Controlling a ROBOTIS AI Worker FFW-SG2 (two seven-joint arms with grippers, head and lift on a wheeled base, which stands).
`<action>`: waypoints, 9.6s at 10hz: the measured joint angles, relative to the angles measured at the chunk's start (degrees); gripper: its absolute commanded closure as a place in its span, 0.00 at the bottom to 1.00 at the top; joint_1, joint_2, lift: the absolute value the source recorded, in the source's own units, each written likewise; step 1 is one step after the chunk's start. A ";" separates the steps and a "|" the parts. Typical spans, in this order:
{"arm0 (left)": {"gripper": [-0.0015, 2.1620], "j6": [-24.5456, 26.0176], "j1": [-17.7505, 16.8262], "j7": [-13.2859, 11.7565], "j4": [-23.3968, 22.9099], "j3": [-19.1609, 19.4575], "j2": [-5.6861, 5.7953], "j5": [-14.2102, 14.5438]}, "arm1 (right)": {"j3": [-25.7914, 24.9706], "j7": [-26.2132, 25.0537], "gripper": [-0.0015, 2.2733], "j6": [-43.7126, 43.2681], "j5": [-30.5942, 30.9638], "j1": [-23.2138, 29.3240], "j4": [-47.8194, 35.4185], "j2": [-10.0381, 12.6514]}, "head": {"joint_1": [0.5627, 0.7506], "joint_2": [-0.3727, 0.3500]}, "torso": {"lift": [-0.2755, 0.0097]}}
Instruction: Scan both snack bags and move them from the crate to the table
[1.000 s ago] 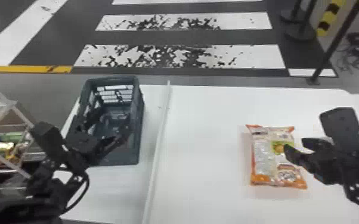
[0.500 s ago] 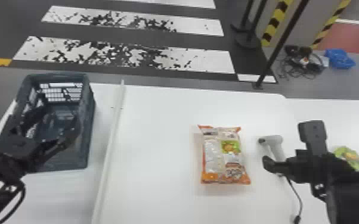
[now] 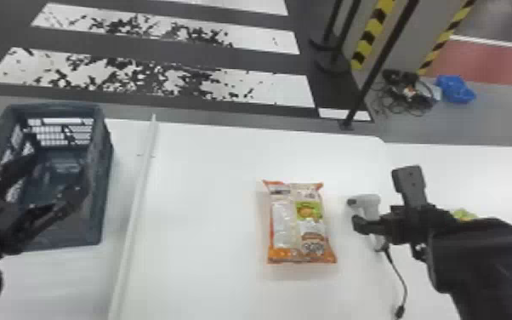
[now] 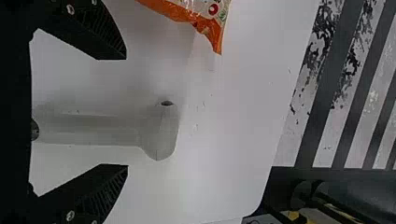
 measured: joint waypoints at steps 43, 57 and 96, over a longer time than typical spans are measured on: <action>0.08 0.03 0.97 -0.09 -1.06 1.12 -0.09 0.16 | -0.27 1.07 0.99 5.43 2.96 -3.91 3.17 0.26 | 0.70 0.23 | 0.84; 0.08 0.18 0.93 -0.09 -1.24 1.20 0.00 0.17 | -3.40 2.74 0.03 6.47 -4.19 2.73 -6.05 0.48 | 0.70 0.27 | 0.84; 0.08 2.13 1.23 0.44 -3.11 0.83 -0.21 0.07 | -22.65 -3.30 0.00 7.12 -4.31 -11.92 23.81 -11.08 | 0.70 0.03 | 0.84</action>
